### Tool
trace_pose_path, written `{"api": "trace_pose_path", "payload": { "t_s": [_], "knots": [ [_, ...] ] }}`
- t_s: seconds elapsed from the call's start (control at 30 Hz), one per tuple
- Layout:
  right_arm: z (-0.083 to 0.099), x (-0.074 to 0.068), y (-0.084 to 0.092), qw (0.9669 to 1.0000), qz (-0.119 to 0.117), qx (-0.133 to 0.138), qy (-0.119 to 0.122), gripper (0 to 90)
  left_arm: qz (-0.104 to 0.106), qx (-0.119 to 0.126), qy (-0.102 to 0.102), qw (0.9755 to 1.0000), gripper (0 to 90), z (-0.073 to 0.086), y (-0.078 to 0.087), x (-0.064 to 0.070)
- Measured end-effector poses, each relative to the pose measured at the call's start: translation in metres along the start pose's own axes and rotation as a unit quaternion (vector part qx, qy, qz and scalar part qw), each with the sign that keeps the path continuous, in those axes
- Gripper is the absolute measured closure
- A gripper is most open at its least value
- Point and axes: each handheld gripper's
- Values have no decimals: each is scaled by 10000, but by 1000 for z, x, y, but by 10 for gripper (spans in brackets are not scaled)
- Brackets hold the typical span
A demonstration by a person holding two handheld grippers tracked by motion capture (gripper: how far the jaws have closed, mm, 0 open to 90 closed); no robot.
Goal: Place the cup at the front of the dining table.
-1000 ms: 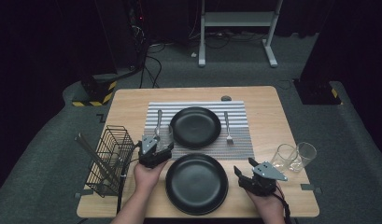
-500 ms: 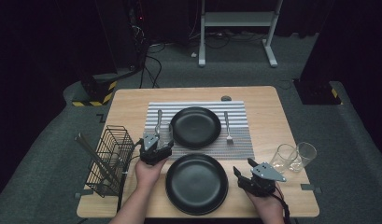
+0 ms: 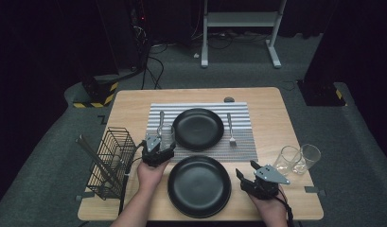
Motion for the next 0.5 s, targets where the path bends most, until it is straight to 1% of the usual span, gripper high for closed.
{"api": "trace_pose_path", "payload": {
  "t_s": [0.1, 0.17, 0.23, 0.4, 0.5],
  "knots": [
    [0, 0, 0, 10000, -4, -2, 3, 358, -30, -41, -88, 9999, 309, 1, 2, 2],
    [0, 0, 0, 10000, -17, -6, -6, 359, -74, -45, -256, 9996, 309, 2, 3, 4],
    [0, -1, 0, 10000, -19, -13, 6, 360, -109, -98, -346, 9993, 309, 3, 5, 5],
    [1, -3, -1, 10000, -34, -39, 9, 361, -83, -87, -235, 9997, 308, 6, 7, 2],
    [2, -3, -1, 10000, -37, -70, 9, 360, -81, -91, -228, 9997, 308, 6, 7, 2]
  ]
}}
Point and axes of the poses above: each handheld gripper's, and its own axes: y roughly backward along the jaws, z roughly out of its underside, x roughly to its right, and after that the axes turned 14 degrees about y, right-handed
